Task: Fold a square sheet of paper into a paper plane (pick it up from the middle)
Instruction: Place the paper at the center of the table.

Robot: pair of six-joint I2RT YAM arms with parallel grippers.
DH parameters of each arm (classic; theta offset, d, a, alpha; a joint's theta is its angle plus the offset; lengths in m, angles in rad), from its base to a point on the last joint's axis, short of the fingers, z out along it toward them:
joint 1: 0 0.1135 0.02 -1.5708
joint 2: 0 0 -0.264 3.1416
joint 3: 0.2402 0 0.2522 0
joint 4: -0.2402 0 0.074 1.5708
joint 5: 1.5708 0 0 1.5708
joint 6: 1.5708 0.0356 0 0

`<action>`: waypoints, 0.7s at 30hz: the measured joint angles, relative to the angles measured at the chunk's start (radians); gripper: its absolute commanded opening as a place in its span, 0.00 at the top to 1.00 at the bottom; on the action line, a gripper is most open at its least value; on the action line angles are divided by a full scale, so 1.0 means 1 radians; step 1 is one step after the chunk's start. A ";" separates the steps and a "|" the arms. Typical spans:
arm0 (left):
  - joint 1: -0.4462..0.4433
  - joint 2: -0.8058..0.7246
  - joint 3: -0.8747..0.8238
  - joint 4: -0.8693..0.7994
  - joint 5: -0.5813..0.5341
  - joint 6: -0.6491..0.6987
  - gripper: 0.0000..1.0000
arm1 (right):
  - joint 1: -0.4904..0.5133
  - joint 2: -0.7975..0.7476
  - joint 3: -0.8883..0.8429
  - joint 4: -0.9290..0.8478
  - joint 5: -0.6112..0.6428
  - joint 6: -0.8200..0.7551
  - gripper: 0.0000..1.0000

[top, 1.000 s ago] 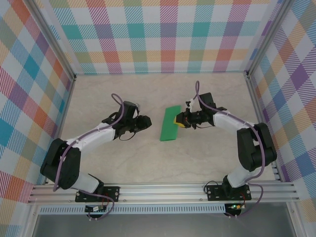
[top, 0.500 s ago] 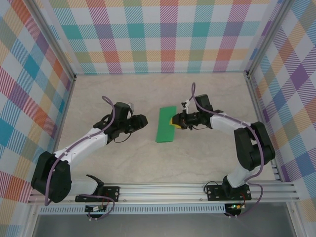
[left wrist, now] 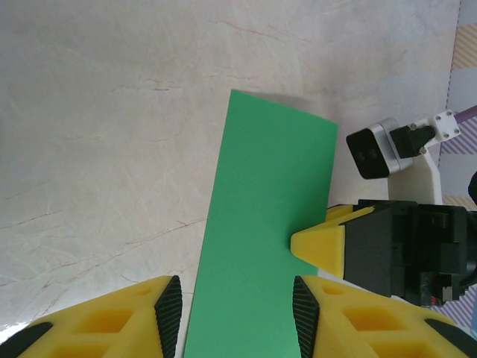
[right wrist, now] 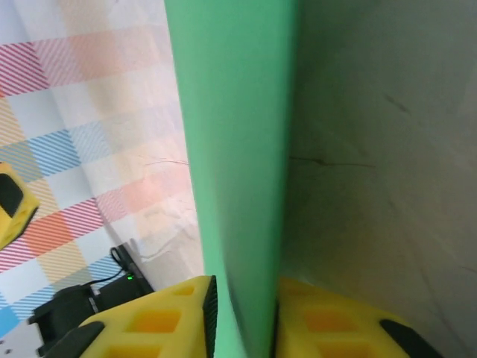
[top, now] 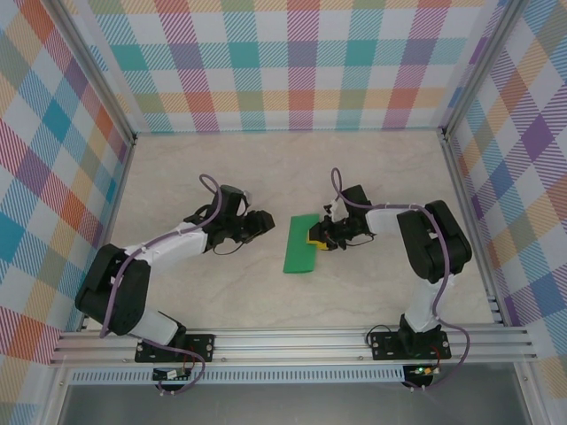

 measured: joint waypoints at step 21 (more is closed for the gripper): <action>-0.027 0.216 0.061 0.061 0.126 0.001 0.49 | 0.010 -0.181 -0.023 -0.125 0.183 -0.036 0.72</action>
